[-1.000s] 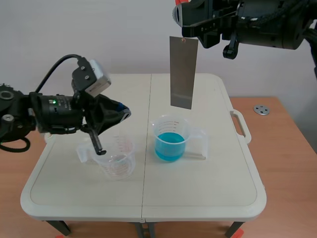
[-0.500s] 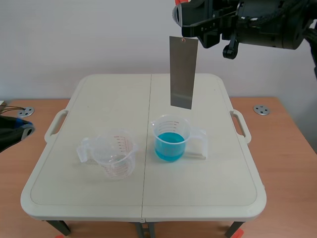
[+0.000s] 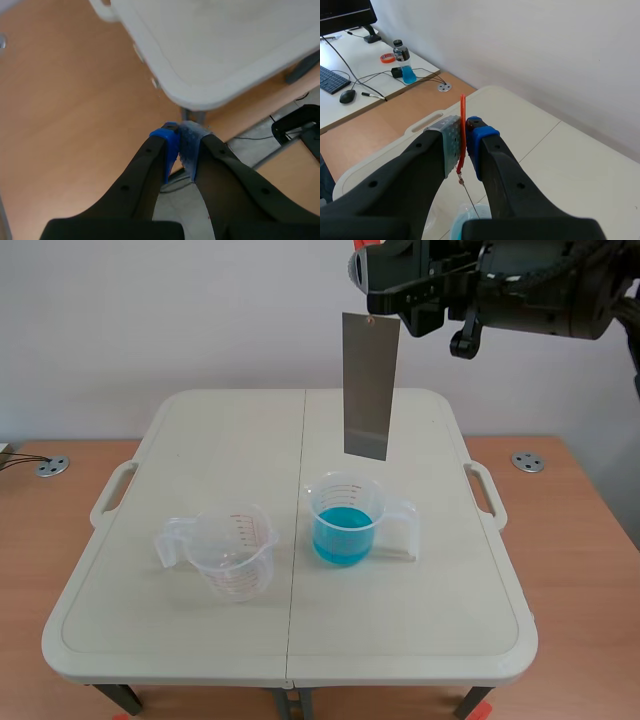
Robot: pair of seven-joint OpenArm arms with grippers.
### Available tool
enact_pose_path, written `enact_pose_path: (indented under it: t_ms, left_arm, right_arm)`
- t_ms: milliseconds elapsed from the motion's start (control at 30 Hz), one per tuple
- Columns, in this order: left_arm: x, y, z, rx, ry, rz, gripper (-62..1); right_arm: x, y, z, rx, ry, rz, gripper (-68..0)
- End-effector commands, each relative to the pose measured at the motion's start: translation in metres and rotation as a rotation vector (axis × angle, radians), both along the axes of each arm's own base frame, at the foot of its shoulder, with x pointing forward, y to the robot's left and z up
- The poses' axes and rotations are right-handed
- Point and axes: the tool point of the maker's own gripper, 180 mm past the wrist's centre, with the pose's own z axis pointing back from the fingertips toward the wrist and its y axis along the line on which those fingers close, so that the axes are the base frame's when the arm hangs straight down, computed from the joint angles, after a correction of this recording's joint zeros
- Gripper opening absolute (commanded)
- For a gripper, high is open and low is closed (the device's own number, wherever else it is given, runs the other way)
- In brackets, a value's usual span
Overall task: Hold the metal plate by the orange handle, dip it into the blue solution, take it out and point at it, then put the plate back in the beaker on the left.
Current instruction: 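Lower the plate into the blue solution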
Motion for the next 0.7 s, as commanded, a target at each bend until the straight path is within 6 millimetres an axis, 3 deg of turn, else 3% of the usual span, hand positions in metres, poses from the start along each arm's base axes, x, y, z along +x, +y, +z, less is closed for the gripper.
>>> enact_pose_path:
  t_ms: [0,167,367,667]
  left_arm:
    - [-0.007,-0.004,0.000,-0.028,-0.005,0.023,-58.2]
    - [-0.049,-0.009,-0.017,-0.054,0.087,0.074,-58.2]
    - [-0.085,-0.018,-0.030,-0.072,0.164,0.112,-58.2]
    - [-0.103,-0.024,-0.040,-0.055,0.211,0.114,-58.2]
  right_arm:
    - [-0.001,0.002,0.017,0.029,-0.056,0.015,-66.2]
    - [0.002,0.001,0.014,0.045,-0.047,0.014,-66.2]
    - [0.004,0.003,0.005,0.055,-0.033,0.030,-66.2]
    - [0.008,0.002,-0.008,0.070,-0.009,0.038,-66.2]
